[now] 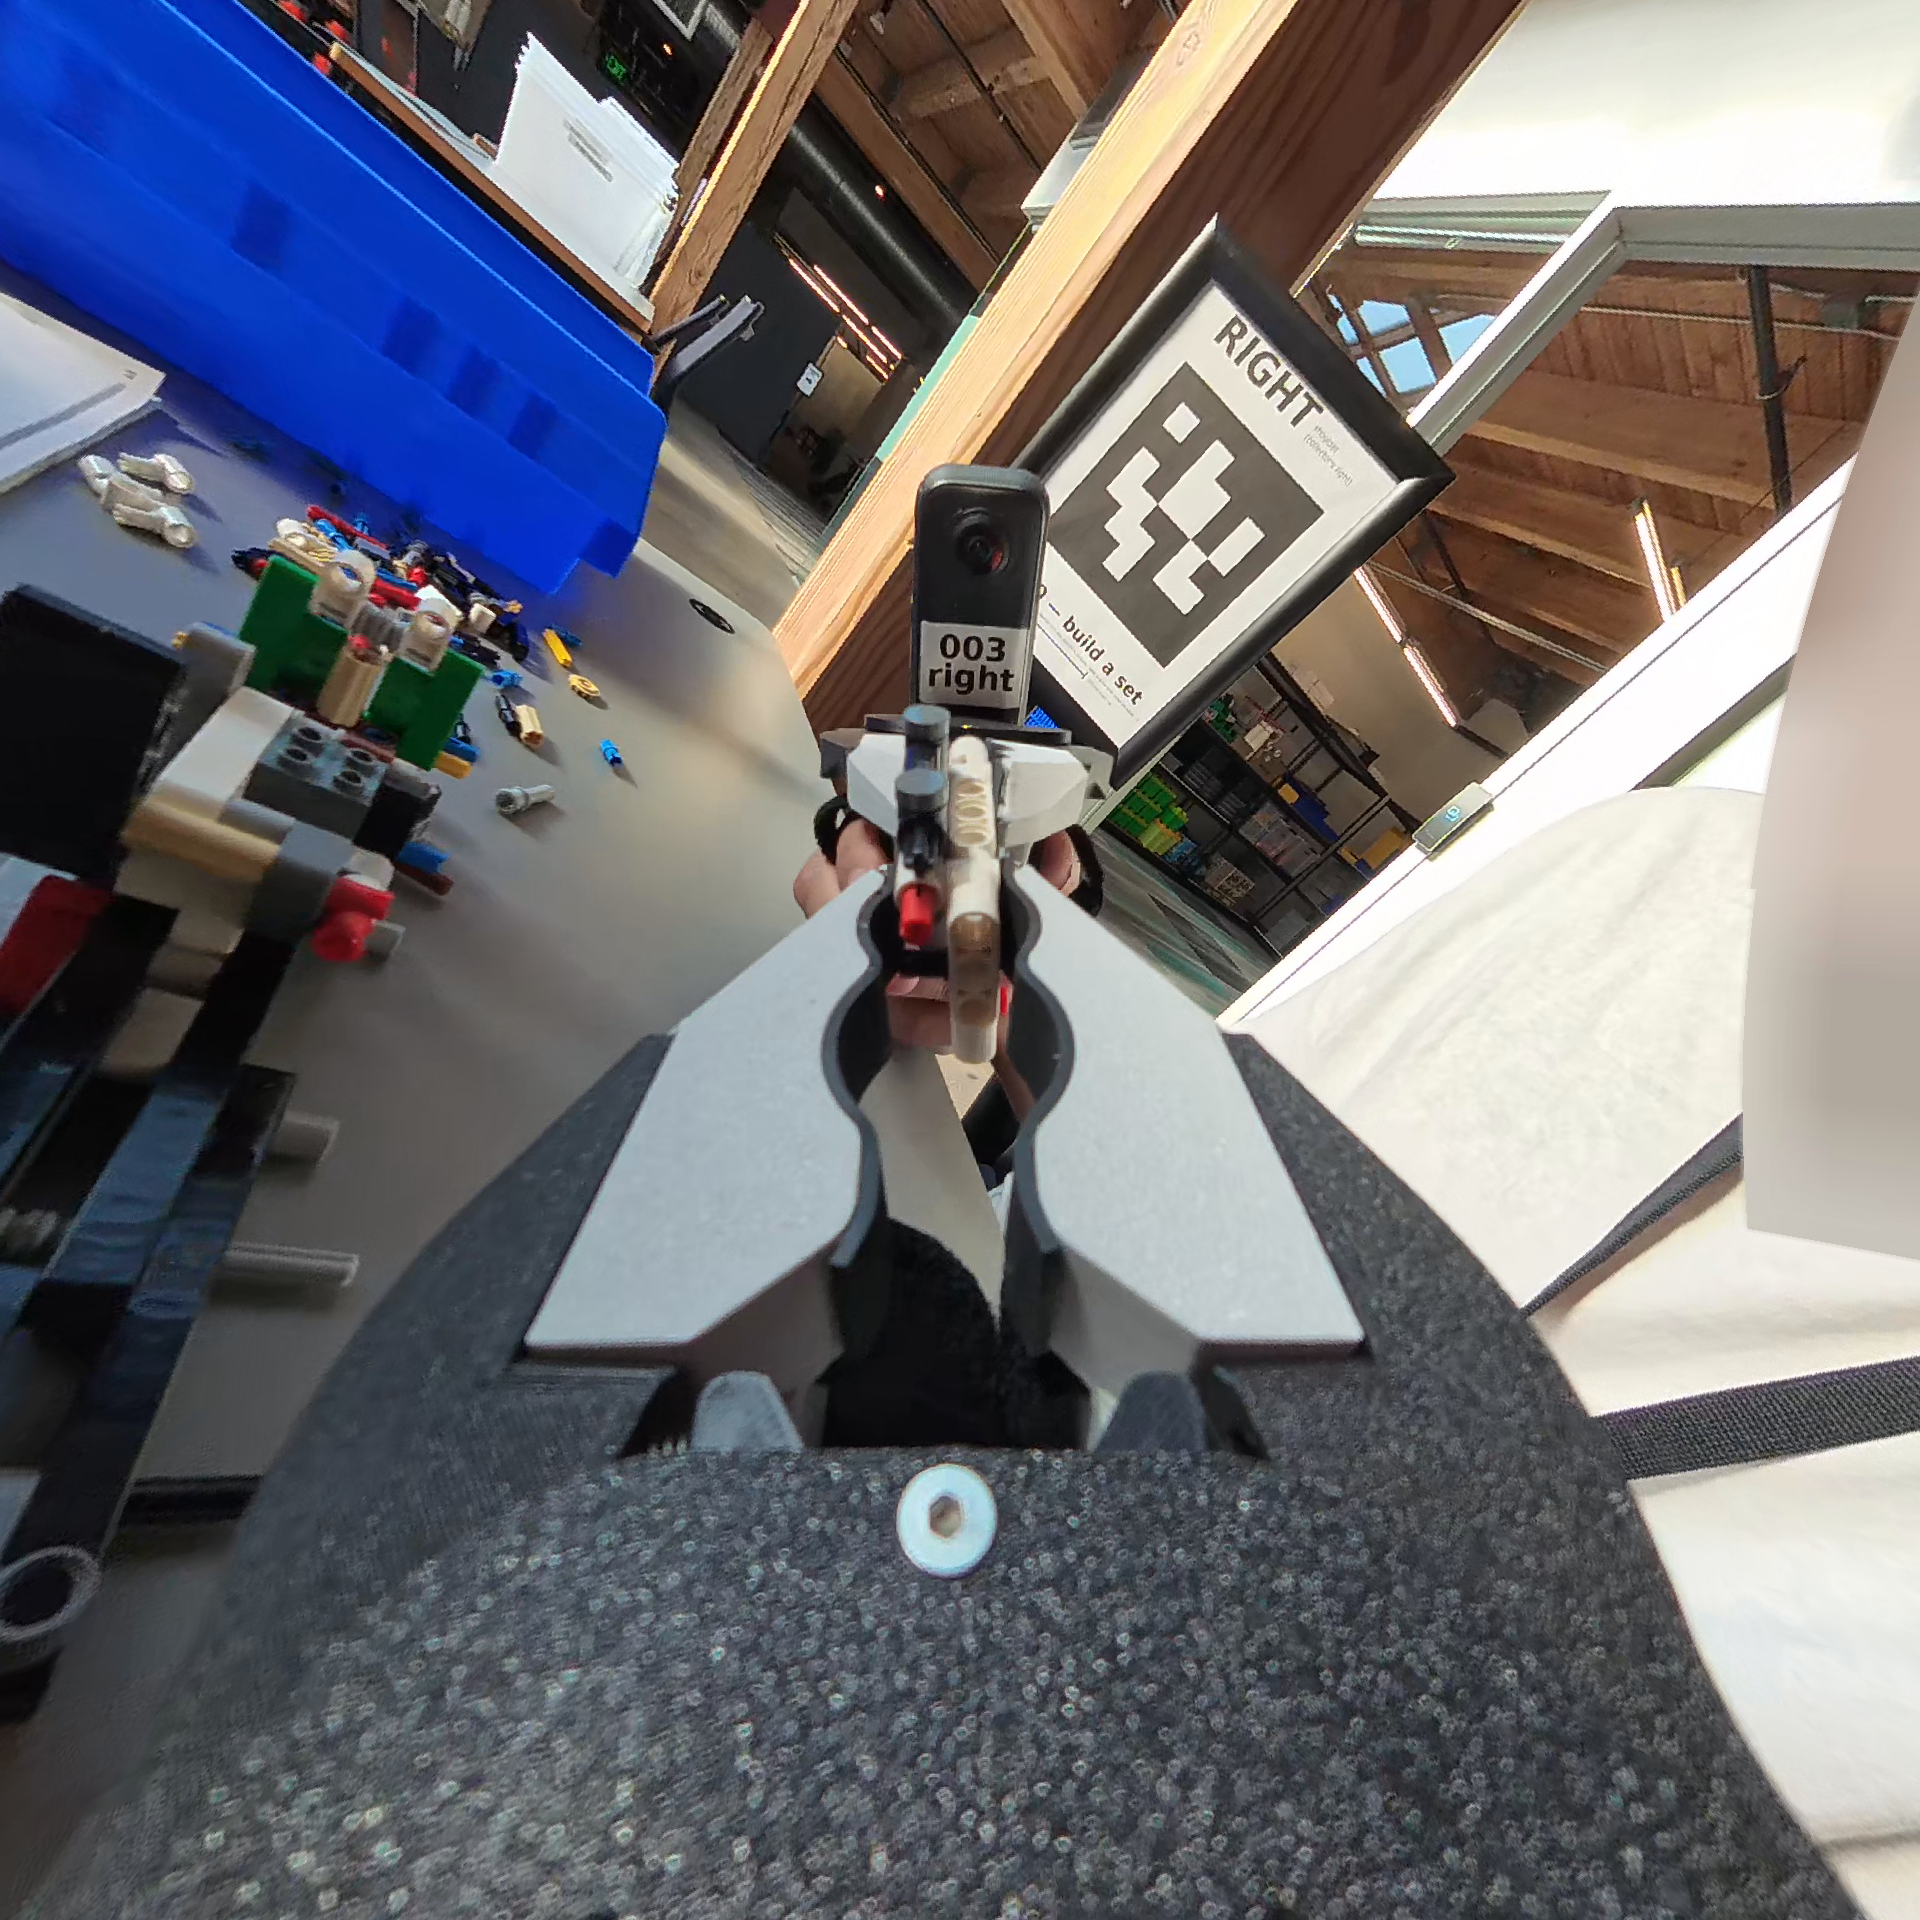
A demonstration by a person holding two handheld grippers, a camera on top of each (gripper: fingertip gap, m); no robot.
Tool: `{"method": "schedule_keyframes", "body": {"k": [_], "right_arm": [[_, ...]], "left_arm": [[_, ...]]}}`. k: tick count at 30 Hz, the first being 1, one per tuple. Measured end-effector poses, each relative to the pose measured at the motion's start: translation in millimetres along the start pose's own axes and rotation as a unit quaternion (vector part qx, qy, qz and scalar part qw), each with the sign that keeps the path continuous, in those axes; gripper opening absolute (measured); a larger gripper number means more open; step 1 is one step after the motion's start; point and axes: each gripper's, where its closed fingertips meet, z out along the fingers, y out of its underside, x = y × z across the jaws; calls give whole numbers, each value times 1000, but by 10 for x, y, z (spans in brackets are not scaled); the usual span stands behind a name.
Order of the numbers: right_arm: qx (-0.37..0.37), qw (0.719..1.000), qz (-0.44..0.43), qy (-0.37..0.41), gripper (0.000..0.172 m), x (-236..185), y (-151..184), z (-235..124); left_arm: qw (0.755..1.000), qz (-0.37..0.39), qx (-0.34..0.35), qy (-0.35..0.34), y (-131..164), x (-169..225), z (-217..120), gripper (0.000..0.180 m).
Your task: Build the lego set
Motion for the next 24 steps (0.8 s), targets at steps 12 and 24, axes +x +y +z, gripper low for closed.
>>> {"method": "schedule_keyframes", "body": {"k": [12, 24], "right_arm": [[-20, 1000, 9, -8, 20, -9, 12, -27], [56, 997, 37, 36, 6, 207, -243, -274]], "left_arm": [[999, 21, -38, -1, 101, 25, 48, 14], [980, 171, 2, -102, -142, -89, -117, 33]]}}
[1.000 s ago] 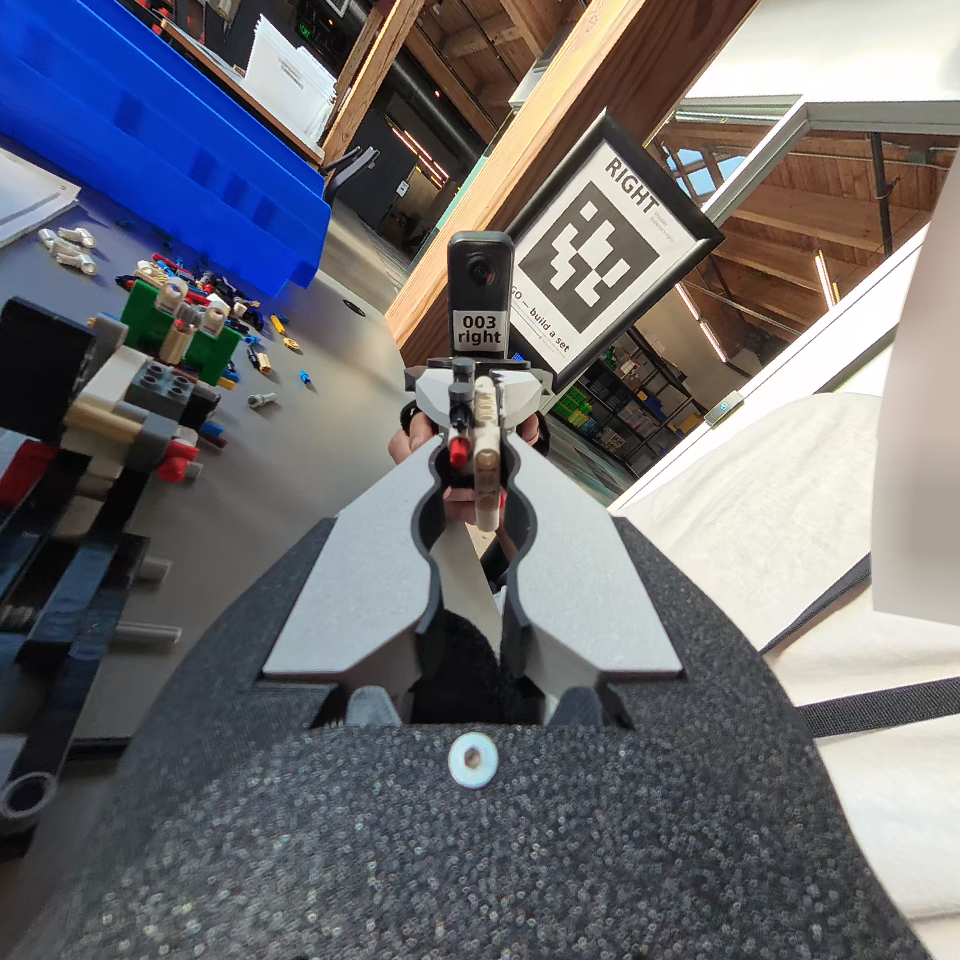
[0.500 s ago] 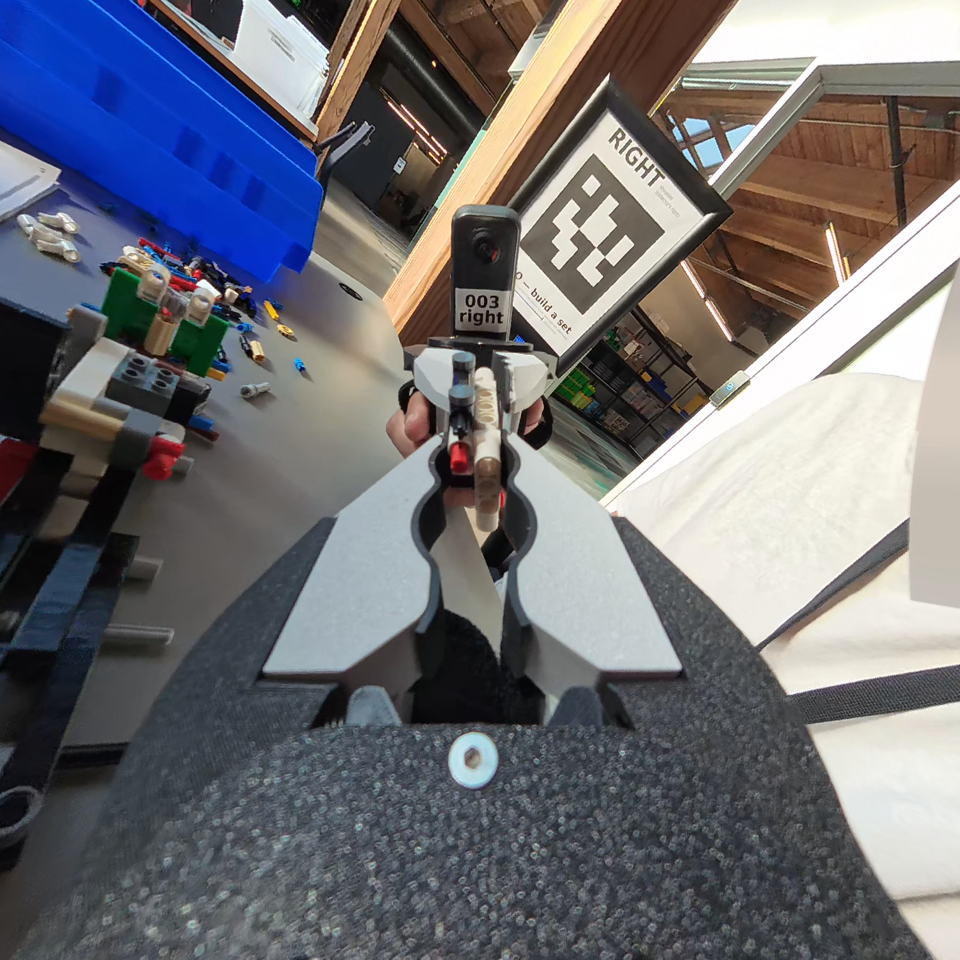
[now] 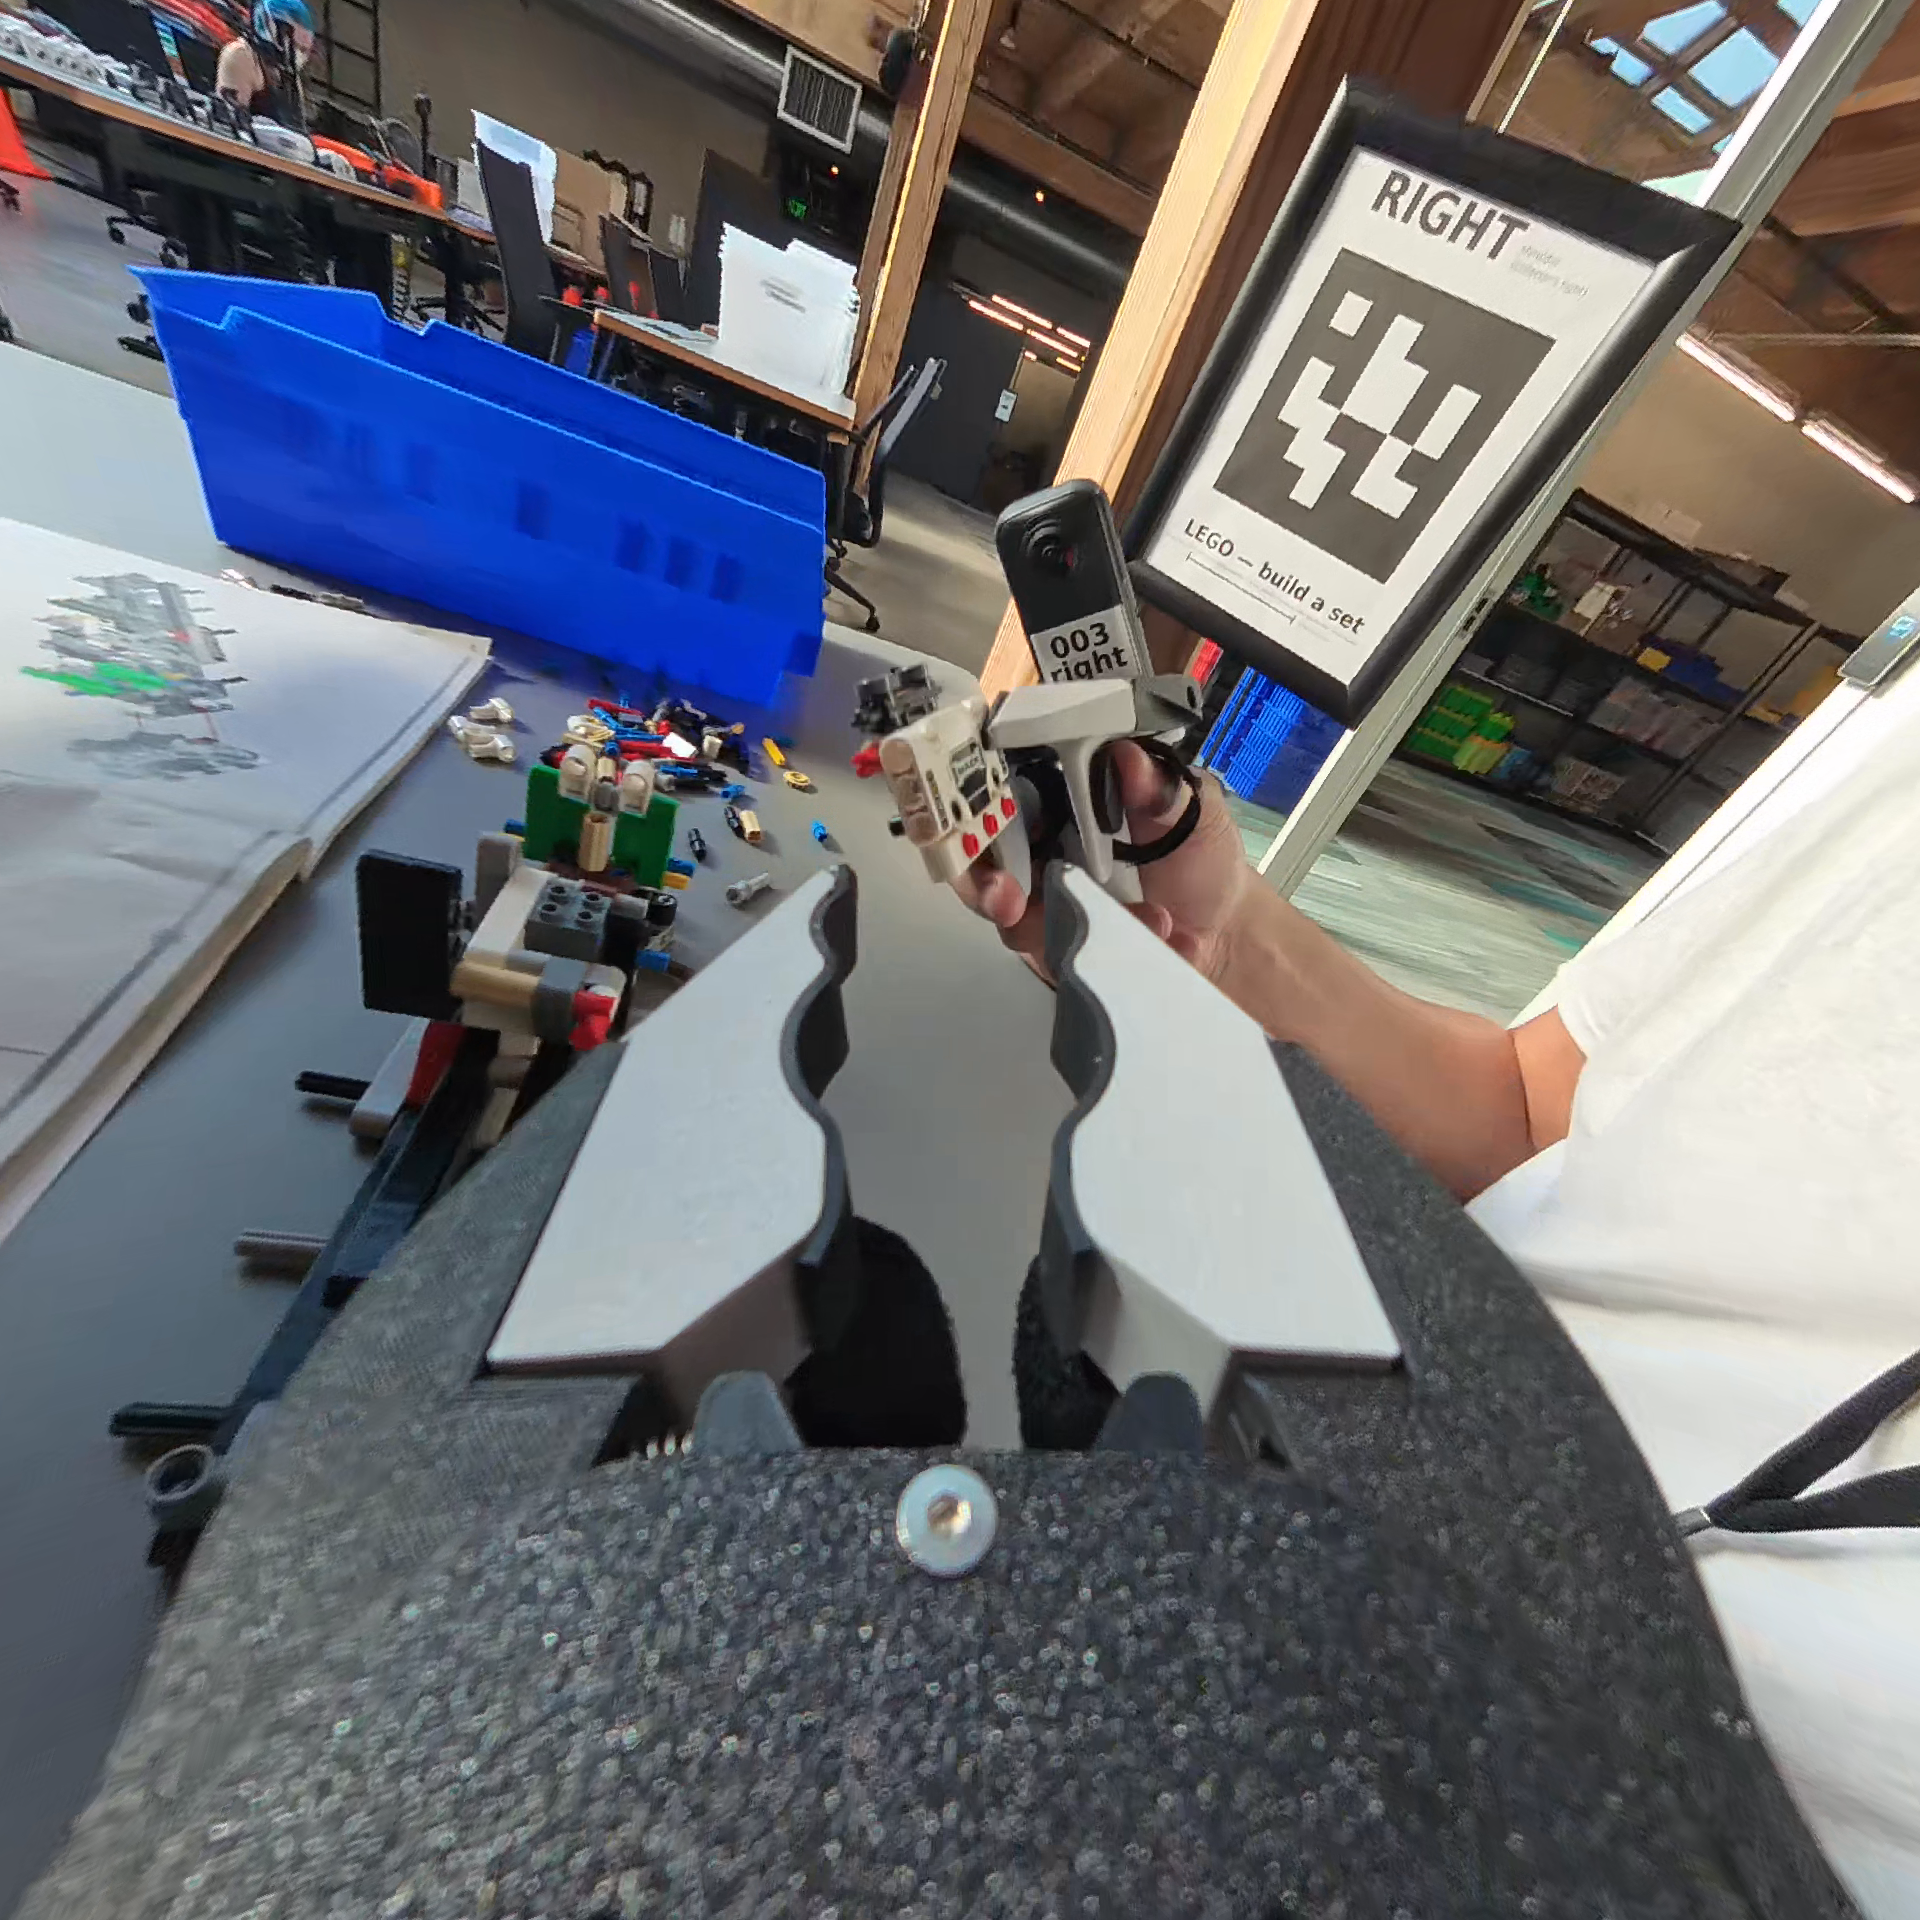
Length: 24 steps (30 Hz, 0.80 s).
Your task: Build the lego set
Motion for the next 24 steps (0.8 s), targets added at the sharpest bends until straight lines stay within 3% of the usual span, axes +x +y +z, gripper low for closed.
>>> {"method": "schedule_keyframes", "body": {"k": [6, 13, 24], "right_arm": [[-28, 999, 3, -41, 6, -116, 97, 17], [-51, 998, -18, -39, 6, -151, 189, 68], [-28, 997, -1, -67, 13, -207, 104, -55]], "left_arm": [[997, -74, -1, 38, 52, 37, 53, 32], [994, -81, -20, 71, 114, 155, 89, 6], [988, -122, 0, 99, 43, 161, 31, 5]]}}
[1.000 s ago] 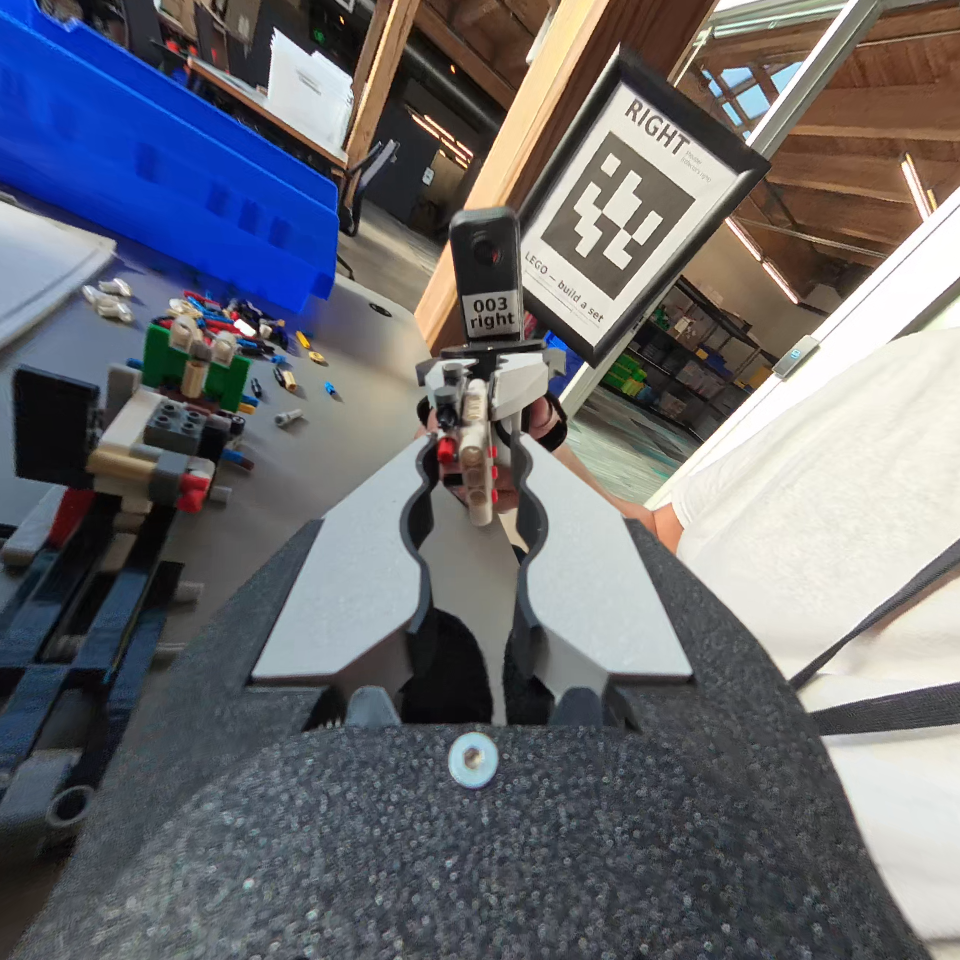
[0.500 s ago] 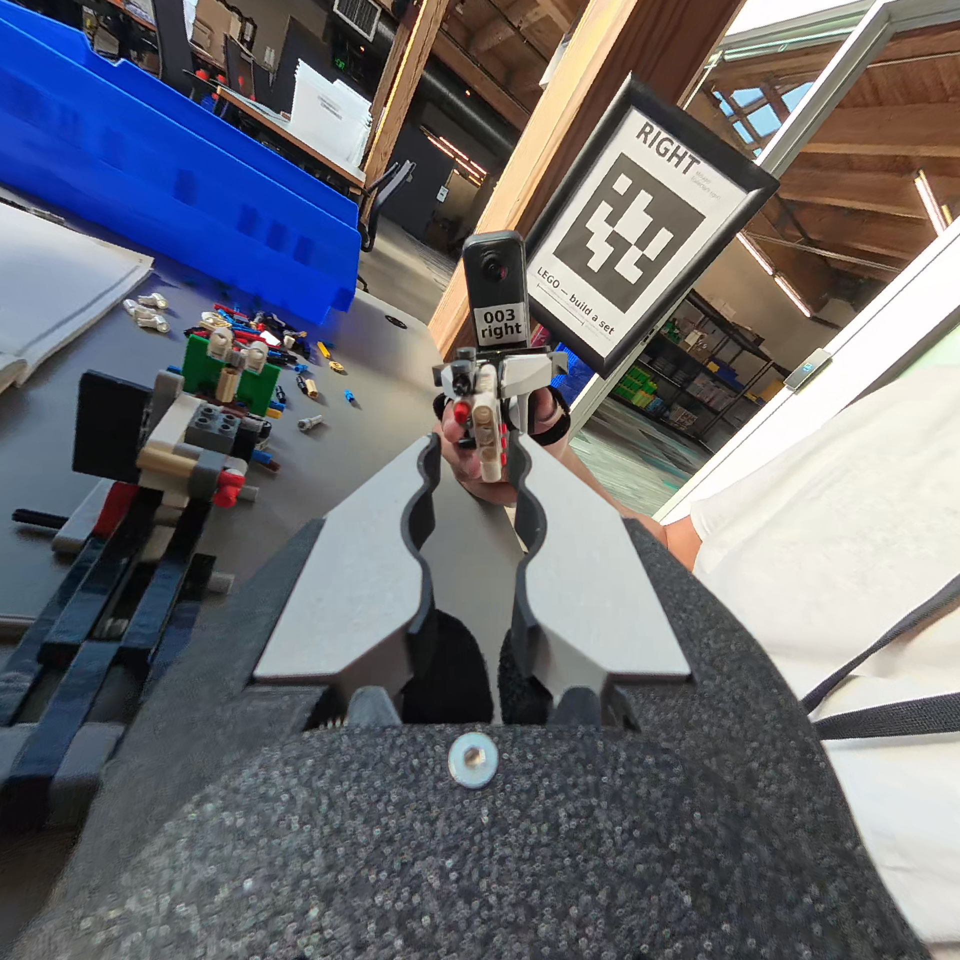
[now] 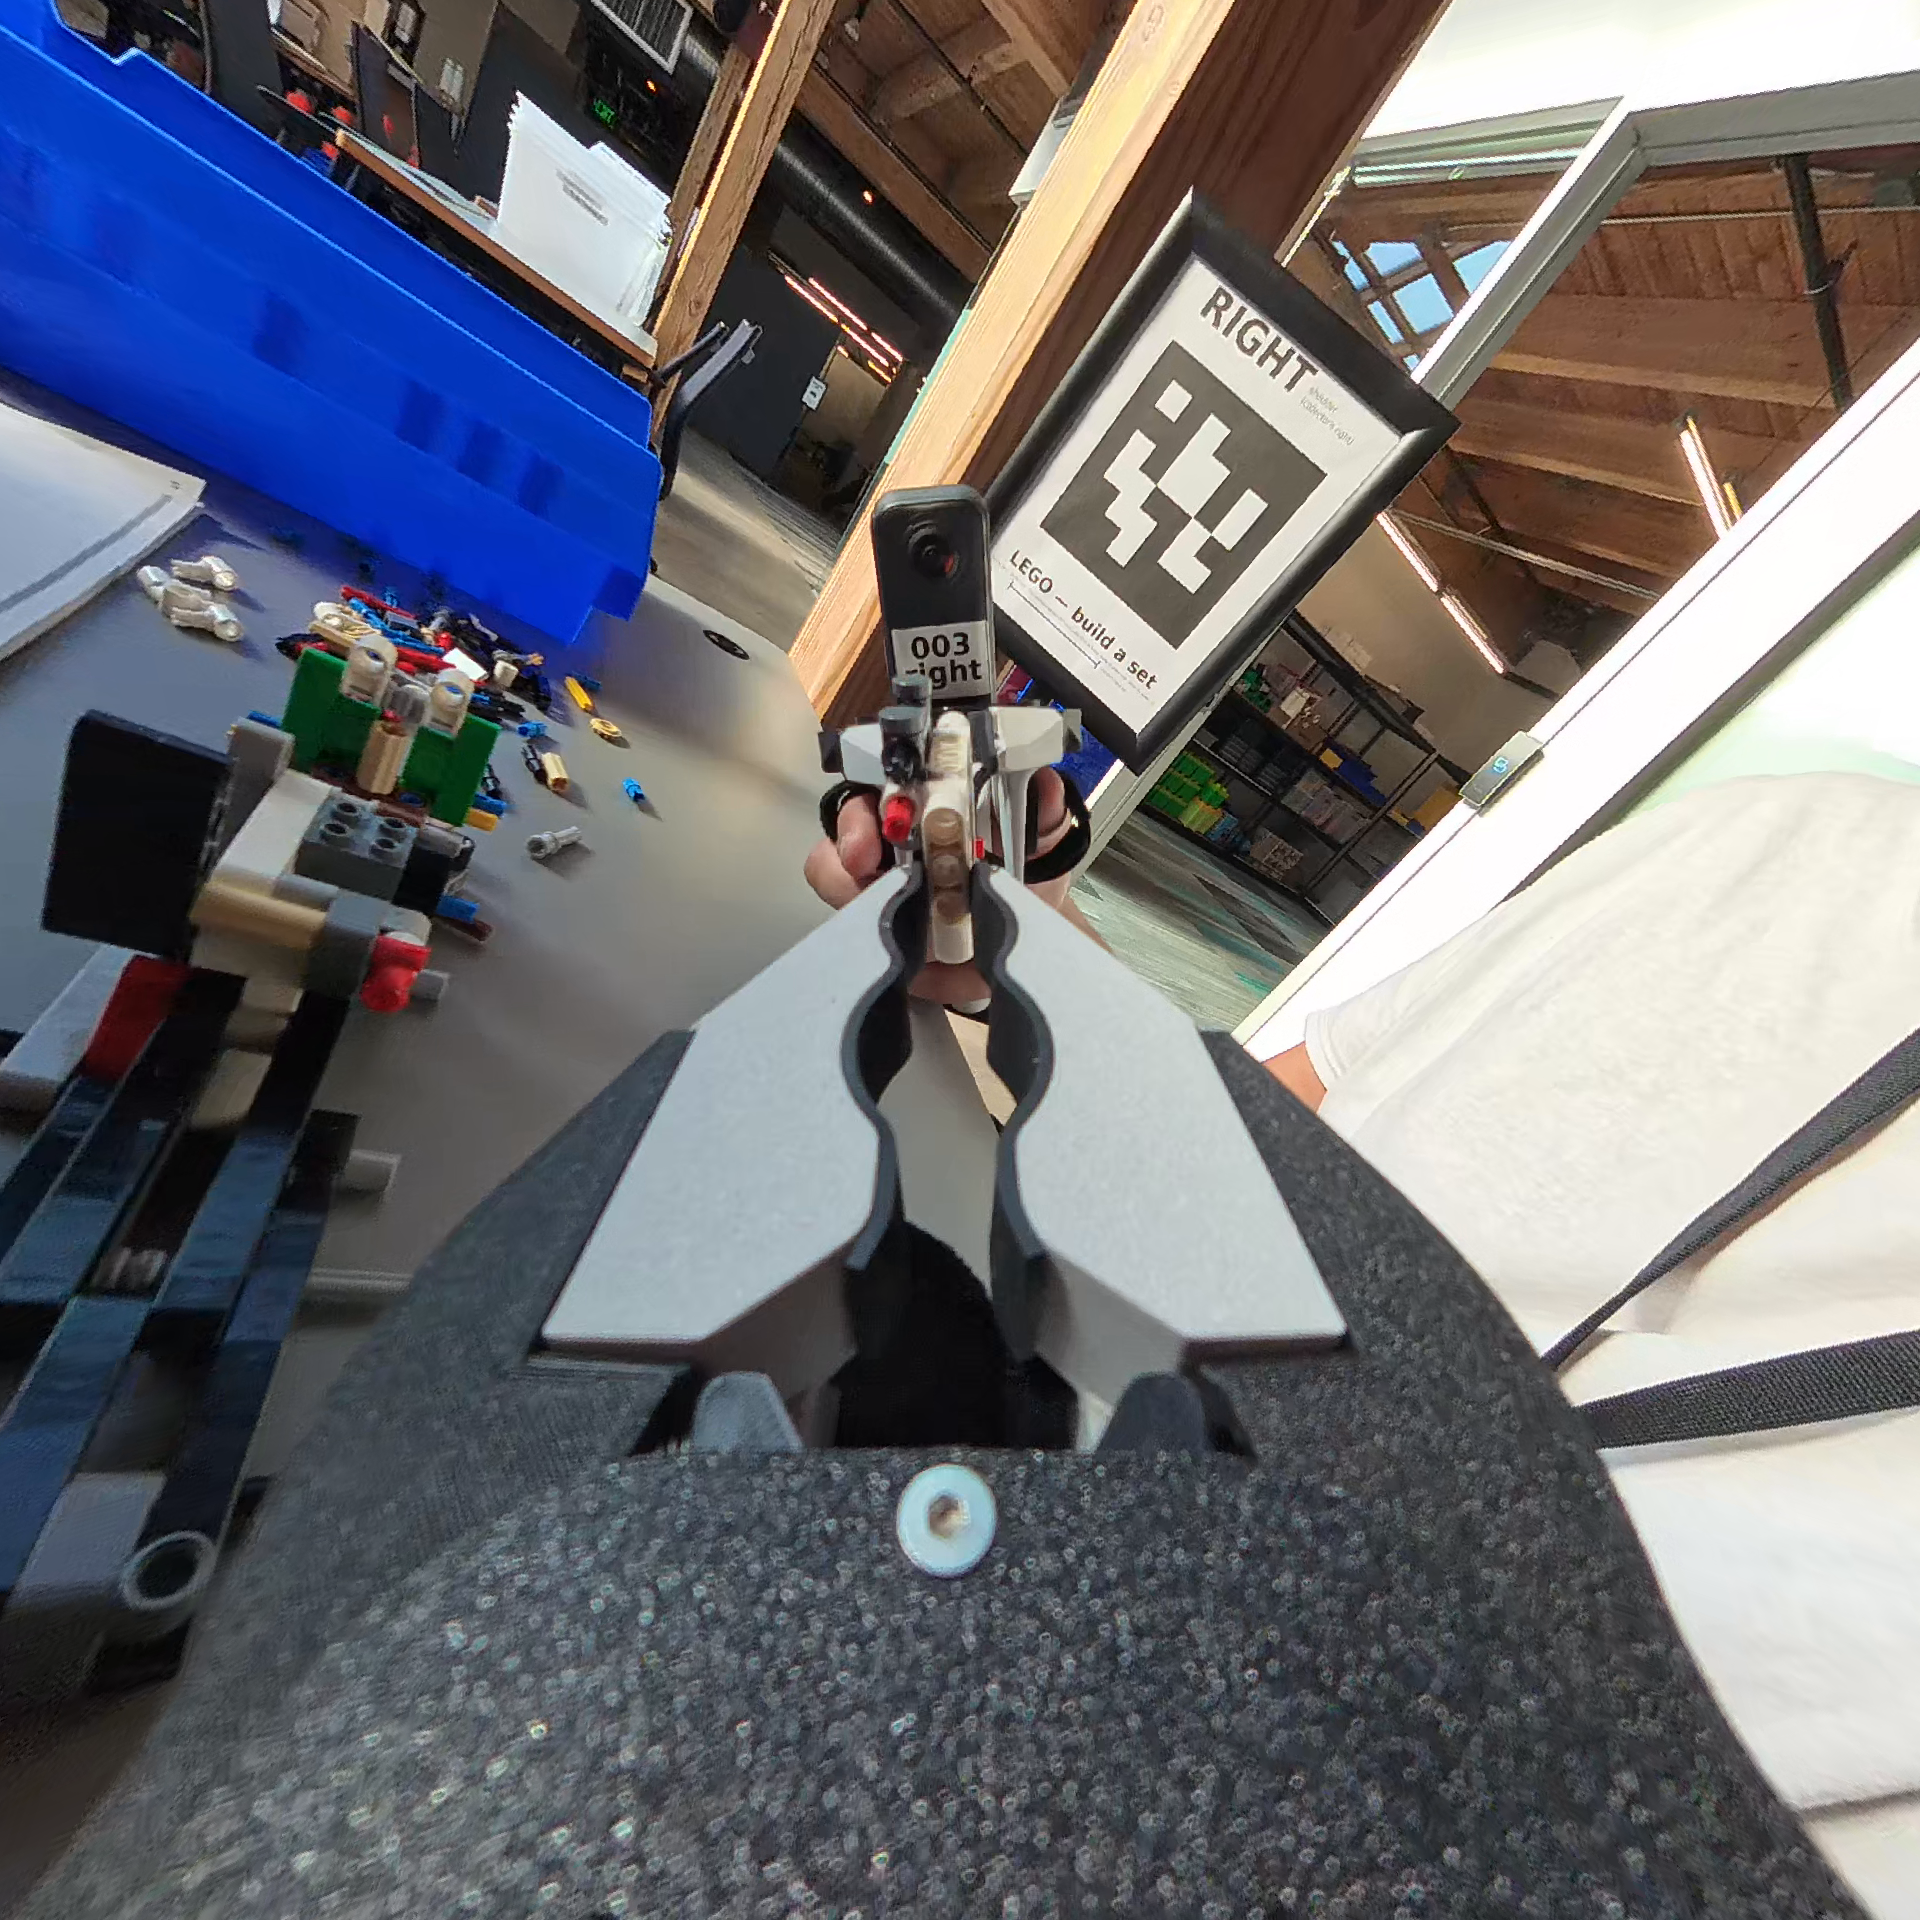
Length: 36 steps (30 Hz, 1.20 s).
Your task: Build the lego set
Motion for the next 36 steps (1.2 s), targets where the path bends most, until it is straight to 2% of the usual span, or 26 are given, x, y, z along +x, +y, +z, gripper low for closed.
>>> {"method": "schedule_keyframes", "body": {"k": [4, 6, 13, 18, 21, 36], "right_arm": [[-35, 999, -27, 14, 13, 4, 118, 91], [-38, 998, -36, 22, 7, 18, 132, 111], [-20, 998, -59, 28, 5, 7, 94, 125], [-24, 999, -36, 19, 6, 6, 96, 122], [-18, 999, -45, 22, 10, -2, 80, 123], [-18, 999, -35, 26, 9, 17, 76, 115]], "left_arm": [[1000, 0, 4, 1, -9, 4, -4, 4], [1000, -1, 0, 2, 2, 3, -1, 5], [1000, -8, 10, 5, -16, 8, -5, 4], [1000, -11, 7, 7, -8, 4, -6, 4], [1000, -9, 1, 5, 8, 1, -2, 4], [1000, -6, -11, 7, 40, 3, 2, 5]]}}
